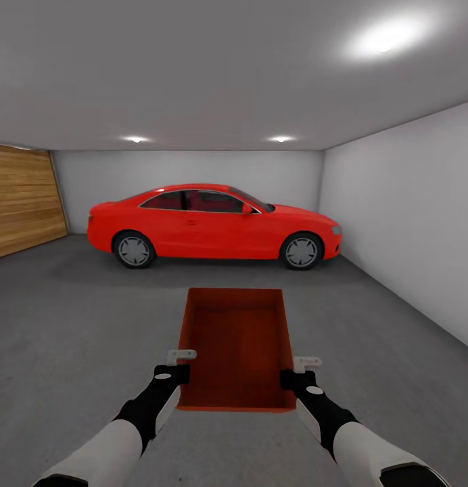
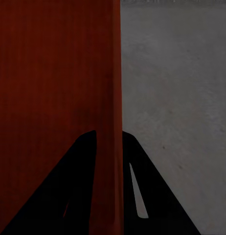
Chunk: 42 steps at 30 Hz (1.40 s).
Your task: Move the two storage containers from the living room to the garage. In the garage, place one container on the floor and stack the other container on top of it (either order is fine).
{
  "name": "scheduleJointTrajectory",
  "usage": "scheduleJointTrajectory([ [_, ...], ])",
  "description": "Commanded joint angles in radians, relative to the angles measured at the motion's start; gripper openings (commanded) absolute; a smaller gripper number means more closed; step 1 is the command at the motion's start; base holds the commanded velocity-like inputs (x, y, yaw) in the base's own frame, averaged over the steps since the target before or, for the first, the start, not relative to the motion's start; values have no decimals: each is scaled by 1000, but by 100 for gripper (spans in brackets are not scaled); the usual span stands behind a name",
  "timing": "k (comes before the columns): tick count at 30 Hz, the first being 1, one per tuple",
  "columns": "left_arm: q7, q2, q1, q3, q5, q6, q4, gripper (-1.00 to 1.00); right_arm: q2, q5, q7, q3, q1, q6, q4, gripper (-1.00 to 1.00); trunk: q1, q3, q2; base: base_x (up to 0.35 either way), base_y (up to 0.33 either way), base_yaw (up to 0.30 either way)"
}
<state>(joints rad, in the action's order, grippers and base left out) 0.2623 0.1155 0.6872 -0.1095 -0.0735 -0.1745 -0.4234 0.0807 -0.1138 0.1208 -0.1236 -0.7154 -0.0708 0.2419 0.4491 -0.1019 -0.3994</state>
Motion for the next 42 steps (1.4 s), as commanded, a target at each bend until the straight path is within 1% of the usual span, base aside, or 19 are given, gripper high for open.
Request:
scheduleJointTrajectory([
  [1,14,-25,0,42,-9,-8,0,-100,-1,0,2,21,-1,-6,4,-100,1,0,-1,322,0,0],
  [42,14,-23,0,42,-9,-8,0,-100,-1,0,2,21,-1,-5,4,-100,1,0,-1,322,0,-1],
])
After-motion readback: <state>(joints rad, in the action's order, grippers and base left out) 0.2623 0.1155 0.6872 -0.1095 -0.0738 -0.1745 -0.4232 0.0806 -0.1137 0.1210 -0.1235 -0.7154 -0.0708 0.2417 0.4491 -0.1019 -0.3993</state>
